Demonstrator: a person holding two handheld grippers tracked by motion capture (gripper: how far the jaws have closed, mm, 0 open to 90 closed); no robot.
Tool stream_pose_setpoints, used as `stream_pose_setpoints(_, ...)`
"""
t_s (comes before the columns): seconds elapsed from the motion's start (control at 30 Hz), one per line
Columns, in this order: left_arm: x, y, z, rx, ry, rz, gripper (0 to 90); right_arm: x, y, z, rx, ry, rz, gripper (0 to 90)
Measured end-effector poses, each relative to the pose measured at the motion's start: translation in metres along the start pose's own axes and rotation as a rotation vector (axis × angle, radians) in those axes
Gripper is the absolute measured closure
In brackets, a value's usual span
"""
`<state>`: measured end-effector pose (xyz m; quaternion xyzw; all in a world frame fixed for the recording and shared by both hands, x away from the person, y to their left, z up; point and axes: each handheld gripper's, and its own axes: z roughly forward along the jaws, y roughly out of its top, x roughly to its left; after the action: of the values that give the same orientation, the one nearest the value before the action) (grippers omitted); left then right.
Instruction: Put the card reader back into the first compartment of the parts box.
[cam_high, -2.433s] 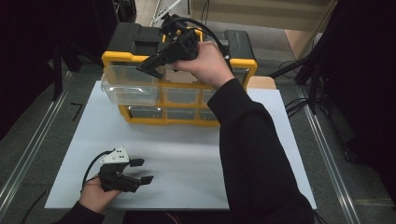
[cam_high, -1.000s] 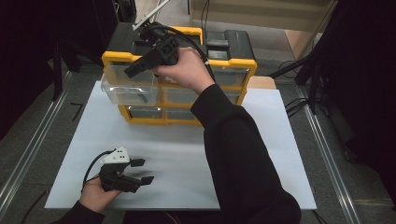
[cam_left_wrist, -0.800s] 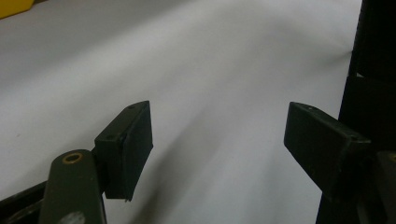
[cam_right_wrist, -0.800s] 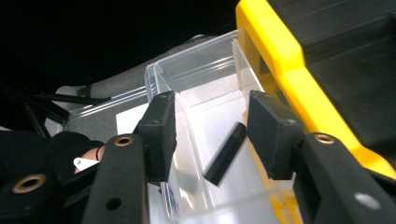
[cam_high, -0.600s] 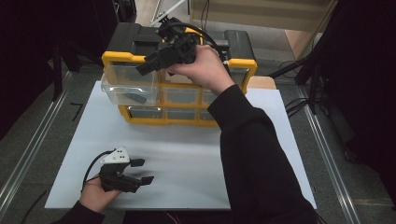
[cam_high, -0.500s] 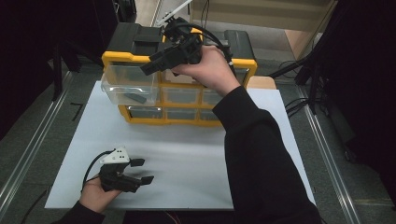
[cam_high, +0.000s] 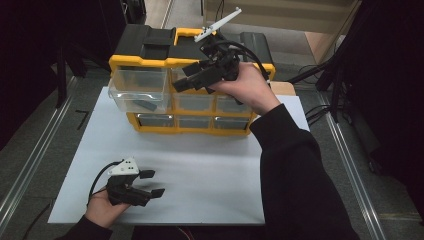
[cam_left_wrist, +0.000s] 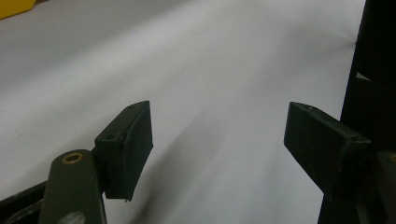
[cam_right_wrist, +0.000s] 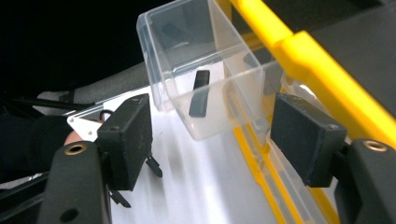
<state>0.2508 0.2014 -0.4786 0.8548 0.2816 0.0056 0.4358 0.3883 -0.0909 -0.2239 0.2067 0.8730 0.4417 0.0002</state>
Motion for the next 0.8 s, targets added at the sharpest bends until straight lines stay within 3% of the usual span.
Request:
stream_pose_setpoints(0.4,0.0,0.0,0.0,-0.002,-0.002,-0.001,25.3,0.001,-0.027,0.005,0.011,-0.01,0.007,25.9)
stream_pose_setpoints(0.8,0.0,0.0,0.001,0.003,0.0,0.001,25.2,0.005,-0.059,0.026,0.012,-0.004,0.018,26.0)
